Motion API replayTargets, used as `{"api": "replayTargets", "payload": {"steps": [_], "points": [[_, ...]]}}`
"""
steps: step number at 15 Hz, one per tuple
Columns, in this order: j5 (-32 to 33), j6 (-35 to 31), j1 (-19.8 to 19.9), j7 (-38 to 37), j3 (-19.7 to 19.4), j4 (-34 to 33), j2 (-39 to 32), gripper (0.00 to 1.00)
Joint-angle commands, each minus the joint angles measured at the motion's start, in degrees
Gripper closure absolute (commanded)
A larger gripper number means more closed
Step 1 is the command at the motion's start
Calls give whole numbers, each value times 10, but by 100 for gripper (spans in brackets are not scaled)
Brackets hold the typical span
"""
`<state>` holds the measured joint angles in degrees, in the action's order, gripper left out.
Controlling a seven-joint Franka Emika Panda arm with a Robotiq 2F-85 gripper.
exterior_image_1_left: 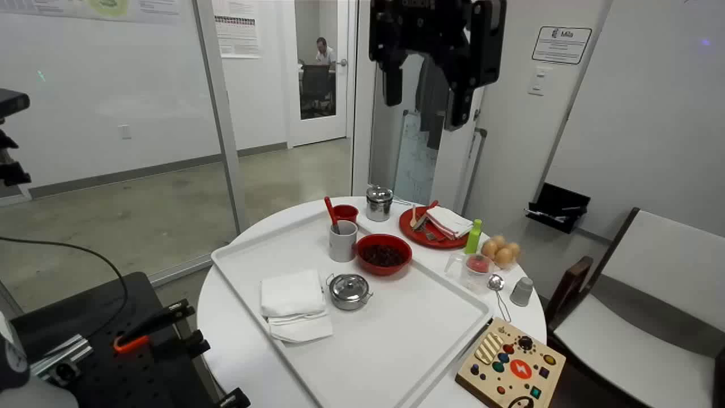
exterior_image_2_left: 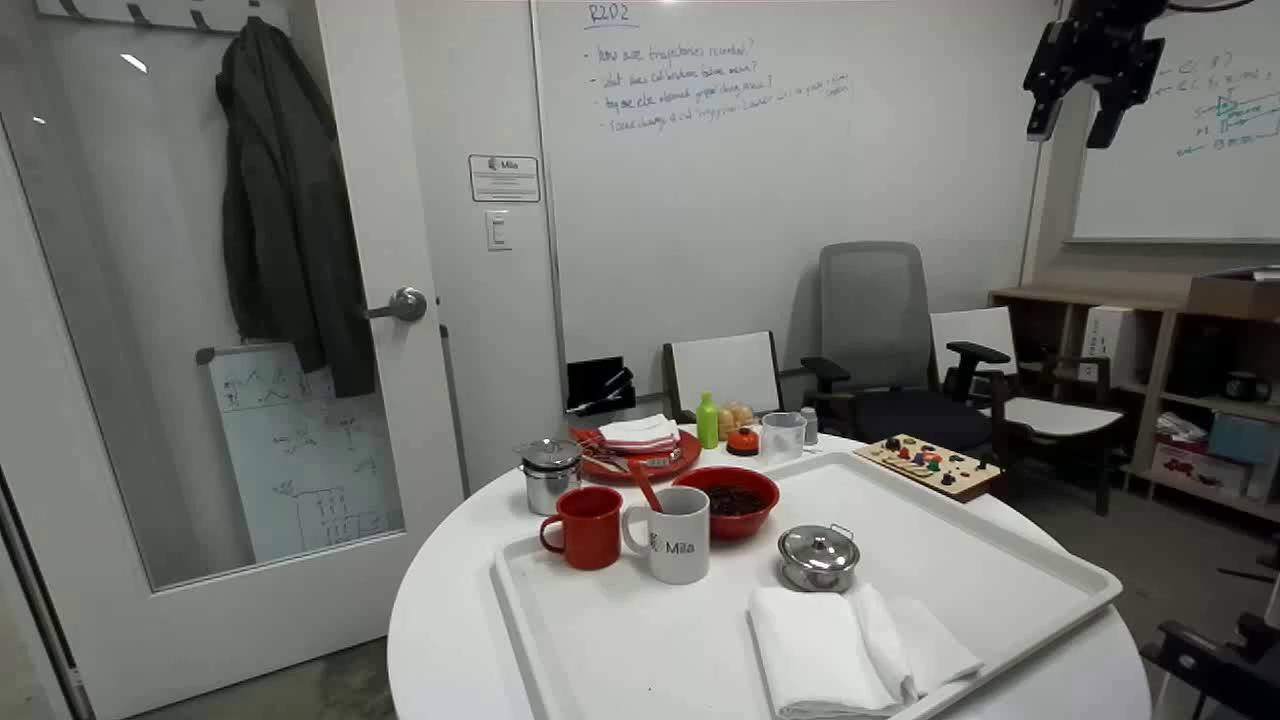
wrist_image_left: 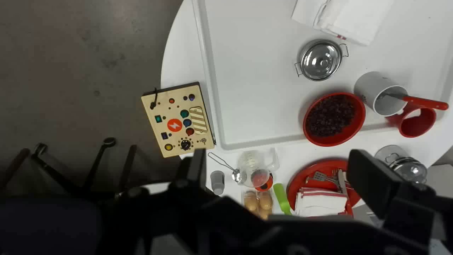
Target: Use the spoon to stir the contents in the red bowl
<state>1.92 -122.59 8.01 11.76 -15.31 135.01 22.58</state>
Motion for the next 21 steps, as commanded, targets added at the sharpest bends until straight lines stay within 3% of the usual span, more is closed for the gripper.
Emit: {"api": "replayTargets", "payload": {"steps": [1, 11, 21], "points": [[-4, 2, 8, 3, 7, -1, -1, 0], [2, -1, 2, 15, 11, -5, -6, 0], [20, 0, -86, 138, 96, -63, -97, 0]]}}
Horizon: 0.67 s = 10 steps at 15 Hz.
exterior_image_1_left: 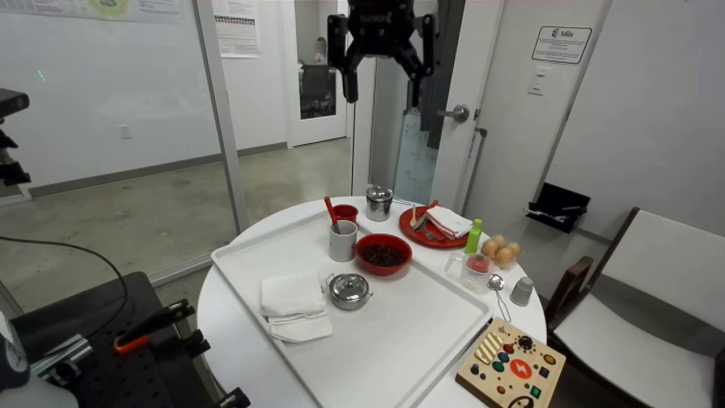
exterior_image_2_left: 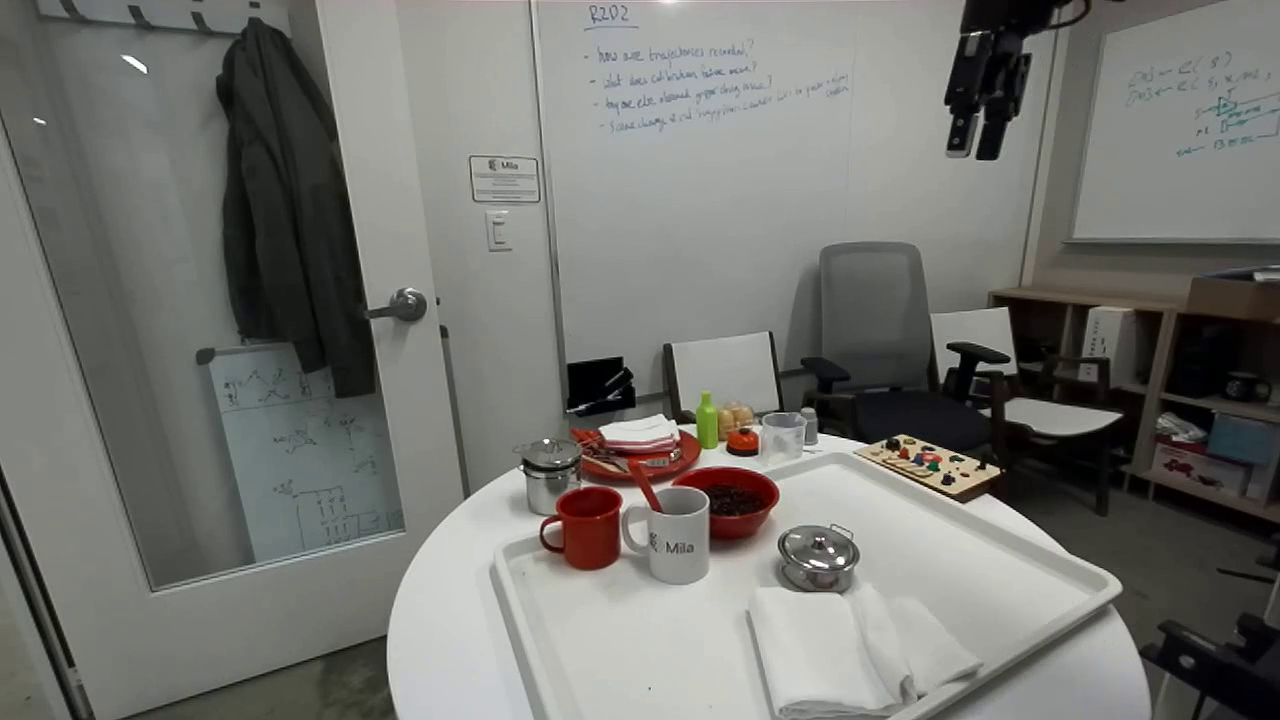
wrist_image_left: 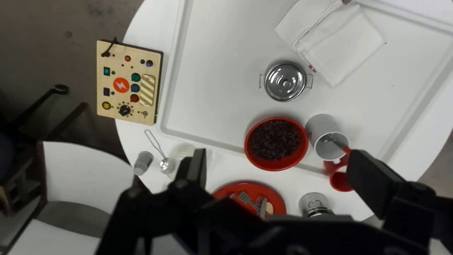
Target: Use the spoon to stir the contents in the red bowl
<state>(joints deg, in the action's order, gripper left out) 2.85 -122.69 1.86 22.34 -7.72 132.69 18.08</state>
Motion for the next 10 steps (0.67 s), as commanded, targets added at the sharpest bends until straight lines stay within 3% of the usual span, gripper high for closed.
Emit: {"api": "replayTargets", "payload": {"steps": [1, 7, 10], "points": [[9, -1, -35, 42, 31, -51, -71, 0], [21, -13, -70, 120, 87, -127, -196, 0], [62, -6, -76, 146, 114, -168, -260, 0]]}}
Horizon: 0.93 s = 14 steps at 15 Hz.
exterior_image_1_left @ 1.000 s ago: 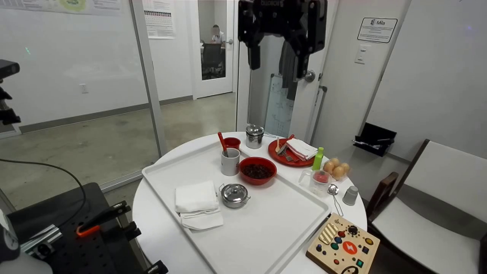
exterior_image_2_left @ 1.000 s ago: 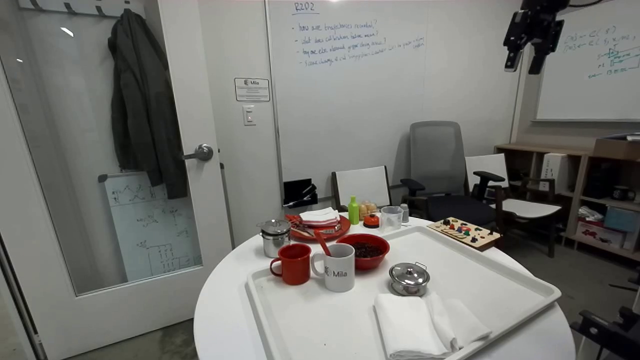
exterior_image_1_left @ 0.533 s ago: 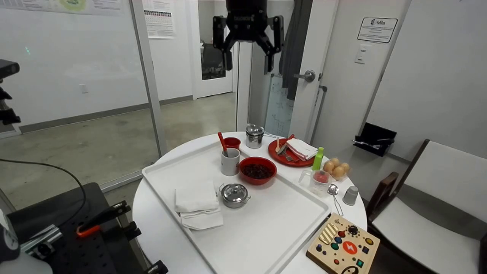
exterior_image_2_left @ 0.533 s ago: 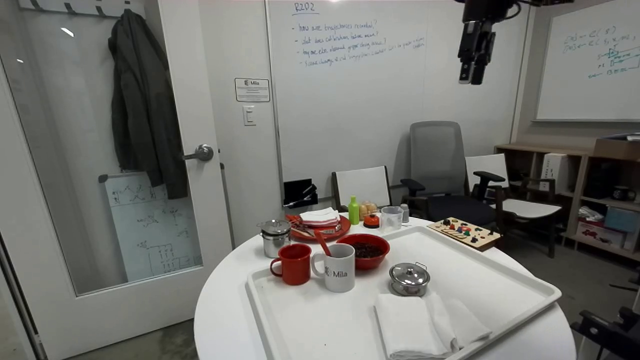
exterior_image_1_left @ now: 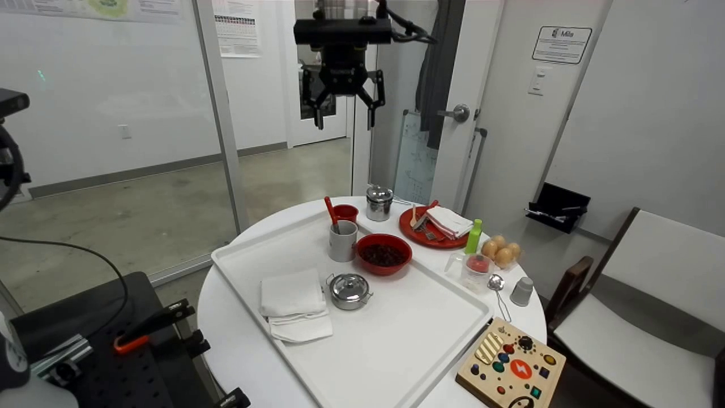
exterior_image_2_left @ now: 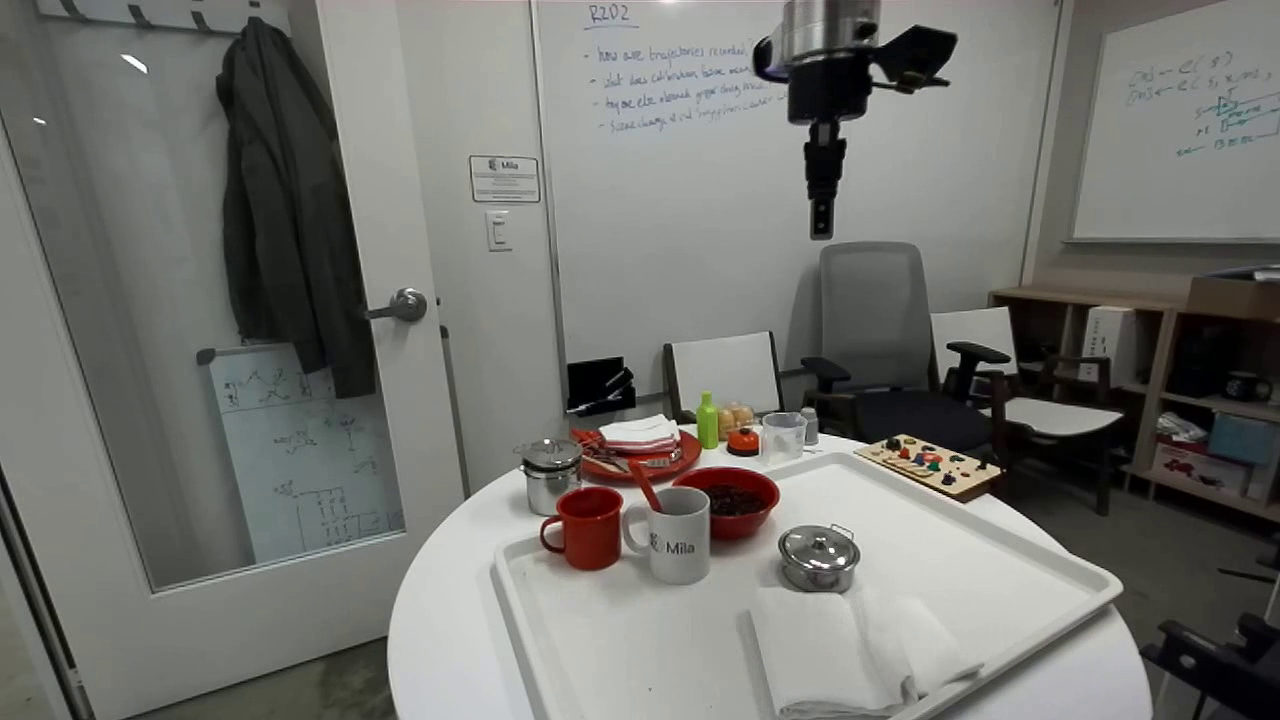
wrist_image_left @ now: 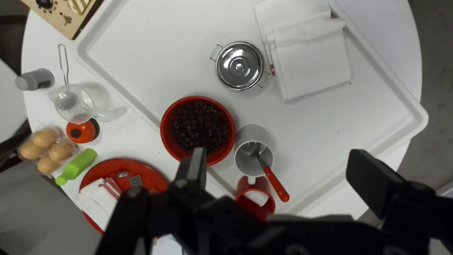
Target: Use the spoon to stir the contents in the red bowl
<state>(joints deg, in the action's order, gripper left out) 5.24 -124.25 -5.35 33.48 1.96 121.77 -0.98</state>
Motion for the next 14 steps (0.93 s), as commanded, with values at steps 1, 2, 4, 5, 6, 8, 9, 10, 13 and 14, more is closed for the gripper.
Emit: {"api": "replayTargets", "payload": {"steps": [1, 2, 4, 5, 6, 8, 9, 10, 13, 14], "points": [[13, 1, 5, 7, 16, -13, -21, 0], [21, 1, 4, 12, 22, -25, -41, 0], [27, 1, 4, 18, 27, -41, -64, 0], [28, 1, 4, 21, 27, -44, -67, 0], [28, 1, 5, 23, 26, -46, -67, 0], [28, 1, 5, 25, 26, -49, -67, 0], [35, -1, 6, 16, 24, -44, -66, 0], [41, 2, 6, 18, 24, -50, -74, 0], [76, 10, -2, 28, 30, -94, -116, 0], [95, 6, -6, 39, 35, -111, -133, 0]]}}
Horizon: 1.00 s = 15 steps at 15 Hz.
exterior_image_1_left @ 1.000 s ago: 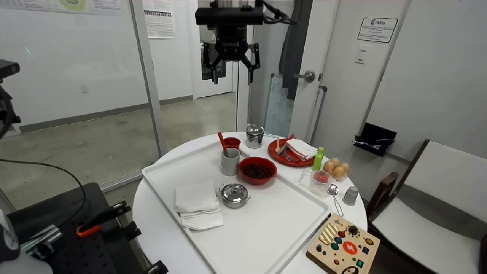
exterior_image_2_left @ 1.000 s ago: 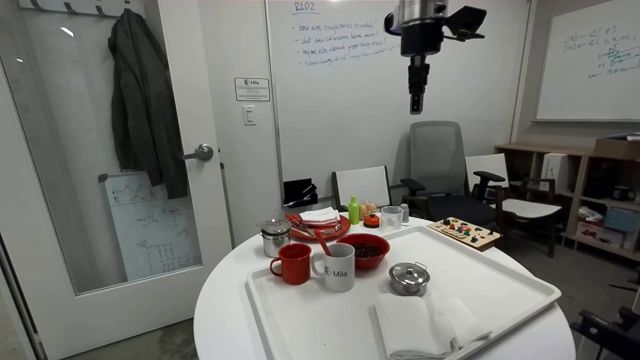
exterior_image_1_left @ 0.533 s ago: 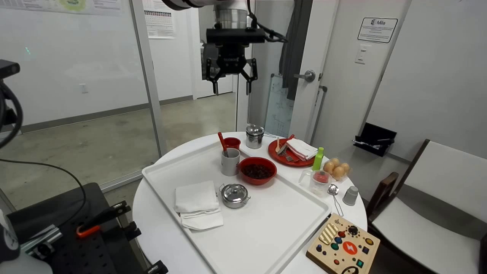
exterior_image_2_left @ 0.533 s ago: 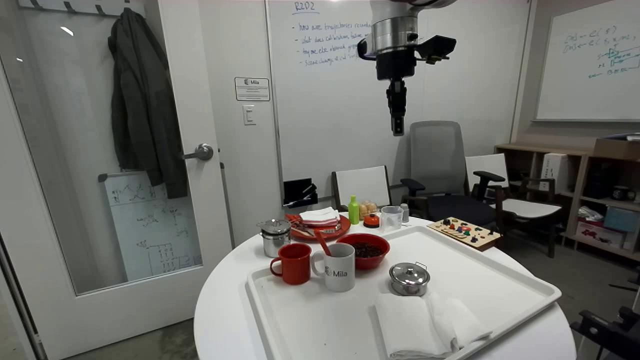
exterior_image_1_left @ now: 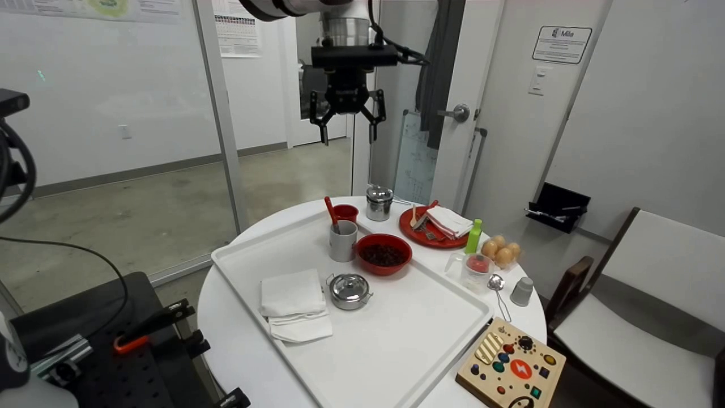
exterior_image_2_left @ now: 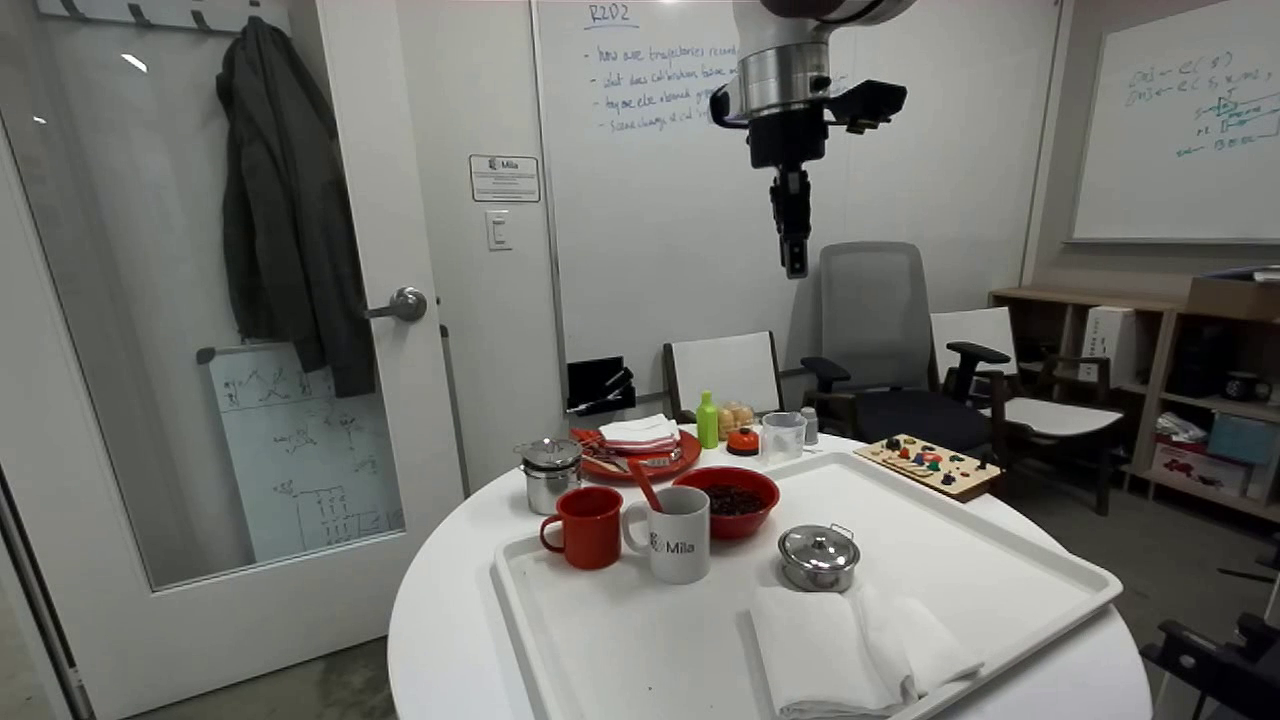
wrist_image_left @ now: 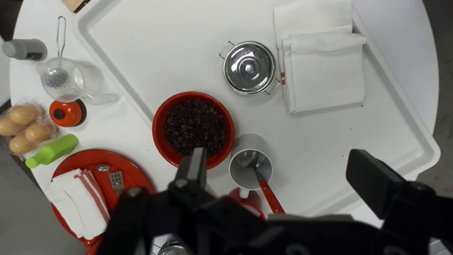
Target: Use the spoon to stir the contents in the red bowl
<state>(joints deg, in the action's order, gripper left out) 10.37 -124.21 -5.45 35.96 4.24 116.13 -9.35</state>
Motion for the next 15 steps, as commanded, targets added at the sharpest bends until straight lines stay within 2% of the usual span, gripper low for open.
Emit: {"api": "replayTargets", "payload": {"steps": [1, 6, 11, 15], "points": [[67, 8, -9, 25, 16, -71, -66, 0], [113, 10, -32, 101, 48, -185, -170, 0], [81, 25, -43, 198, 77, -299, -280, 0], [74, 49, -47, 261, 85, -357, -349, 0]]}}
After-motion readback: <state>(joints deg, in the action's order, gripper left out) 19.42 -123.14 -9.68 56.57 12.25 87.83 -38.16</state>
